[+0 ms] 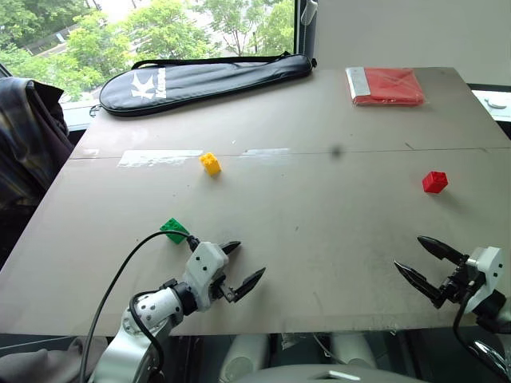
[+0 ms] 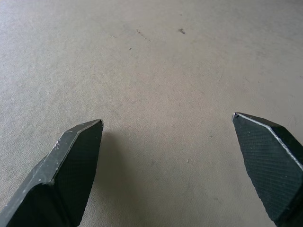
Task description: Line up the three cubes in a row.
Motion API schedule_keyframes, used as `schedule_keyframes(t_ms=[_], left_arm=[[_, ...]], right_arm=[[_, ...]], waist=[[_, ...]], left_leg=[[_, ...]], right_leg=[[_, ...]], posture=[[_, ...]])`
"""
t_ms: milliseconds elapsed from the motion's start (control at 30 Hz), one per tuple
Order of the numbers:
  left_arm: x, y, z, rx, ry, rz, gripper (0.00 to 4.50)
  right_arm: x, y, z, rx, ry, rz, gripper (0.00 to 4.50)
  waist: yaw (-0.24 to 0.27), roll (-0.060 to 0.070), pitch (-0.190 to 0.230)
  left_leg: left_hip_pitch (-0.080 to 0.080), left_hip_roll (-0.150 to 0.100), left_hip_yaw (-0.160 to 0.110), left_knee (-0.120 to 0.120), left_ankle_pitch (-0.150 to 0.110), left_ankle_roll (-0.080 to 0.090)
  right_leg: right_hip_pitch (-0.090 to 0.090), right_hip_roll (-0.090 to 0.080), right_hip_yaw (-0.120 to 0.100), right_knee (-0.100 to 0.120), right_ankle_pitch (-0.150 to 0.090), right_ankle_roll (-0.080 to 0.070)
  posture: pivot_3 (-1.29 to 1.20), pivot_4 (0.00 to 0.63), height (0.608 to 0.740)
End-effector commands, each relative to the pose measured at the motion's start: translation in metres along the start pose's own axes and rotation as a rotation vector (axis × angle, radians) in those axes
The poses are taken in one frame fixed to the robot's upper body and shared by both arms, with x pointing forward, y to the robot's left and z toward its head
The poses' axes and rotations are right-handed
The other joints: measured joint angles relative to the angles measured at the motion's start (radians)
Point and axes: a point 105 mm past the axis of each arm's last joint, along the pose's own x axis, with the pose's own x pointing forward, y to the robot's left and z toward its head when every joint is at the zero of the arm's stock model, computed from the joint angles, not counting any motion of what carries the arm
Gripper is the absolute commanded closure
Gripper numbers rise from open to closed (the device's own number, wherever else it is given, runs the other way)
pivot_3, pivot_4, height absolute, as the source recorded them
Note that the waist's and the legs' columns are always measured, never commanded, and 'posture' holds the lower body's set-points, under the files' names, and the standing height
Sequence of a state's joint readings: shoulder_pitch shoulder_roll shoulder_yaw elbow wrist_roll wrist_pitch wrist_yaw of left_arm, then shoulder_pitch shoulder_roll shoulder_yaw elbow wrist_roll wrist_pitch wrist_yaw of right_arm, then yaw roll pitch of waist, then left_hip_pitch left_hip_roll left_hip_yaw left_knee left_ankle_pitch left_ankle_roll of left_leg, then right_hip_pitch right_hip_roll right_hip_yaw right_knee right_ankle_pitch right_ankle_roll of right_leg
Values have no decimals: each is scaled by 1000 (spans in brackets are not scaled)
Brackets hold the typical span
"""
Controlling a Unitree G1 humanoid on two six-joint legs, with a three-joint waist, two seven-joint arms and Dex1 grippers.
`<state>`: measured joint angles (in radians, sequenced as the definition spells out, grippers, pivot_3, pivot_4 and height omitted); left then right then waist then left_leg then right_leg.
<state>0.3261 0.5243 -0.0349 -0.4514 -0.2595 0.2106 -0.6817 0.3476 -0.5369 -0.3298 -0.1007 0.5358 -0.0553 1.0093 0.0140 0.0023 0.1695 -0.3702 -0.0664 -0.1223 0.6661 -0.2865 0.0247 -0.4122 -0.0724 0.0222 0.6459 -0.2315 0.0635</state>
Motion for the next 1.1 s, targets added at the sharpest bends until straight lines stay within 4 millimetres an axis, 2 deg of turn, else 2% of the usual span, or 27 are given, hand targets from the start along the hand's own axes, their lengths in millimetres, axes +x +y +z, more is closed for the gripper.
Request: schedule_keyframes(t_ms=[33,300,733,900,1000,1100], left_arm=[[-1,-1,7,19,-30,-6,44],[-4,-2,1,-7,-36,14,44],[-2,-3,3,-8,-43,6,44],[-1,-3,12,14,-51,-20,44],[3,-9,35,30,-90,-116,44],[3,-12,55,57,-109,-195,44]], right_arm=[[2,0,10,-27,-26,8,0],[4,-2,11,-34,-18,6,0],[5,-4,10,-31,-12,-4,0],[12,-32,21,-73,-27,-199,0],[23,-55,36,-99,-36,-311,0],[27,-83,40,-101,4,-490,0]], waist=[[0,0,0],[0,0,0],[0,0,0],[-1,0,0],[-1,-1,1],[1,-1,1]], left_leg=[[0,0,0,0,0,0],[0,0,0,0,0,0],[0,0,0,0,0,0],[0,0,1,0,0,0],[0,0,1,1,0,0],[0,0,1,2,1,0]], right_leg=[[0,0,0,0,0,0],[0,0,0,0,0,0],[0,0,0,0,0,0],[0,0,0,0,1,-1],[-1,1,-1,0,2,-2],[-1,1,-4,0,3,-4]], posture=[[0,150,712],[0,150,712],[0,150,712],[0,150,712],[0,150,712],[0,150,712]])
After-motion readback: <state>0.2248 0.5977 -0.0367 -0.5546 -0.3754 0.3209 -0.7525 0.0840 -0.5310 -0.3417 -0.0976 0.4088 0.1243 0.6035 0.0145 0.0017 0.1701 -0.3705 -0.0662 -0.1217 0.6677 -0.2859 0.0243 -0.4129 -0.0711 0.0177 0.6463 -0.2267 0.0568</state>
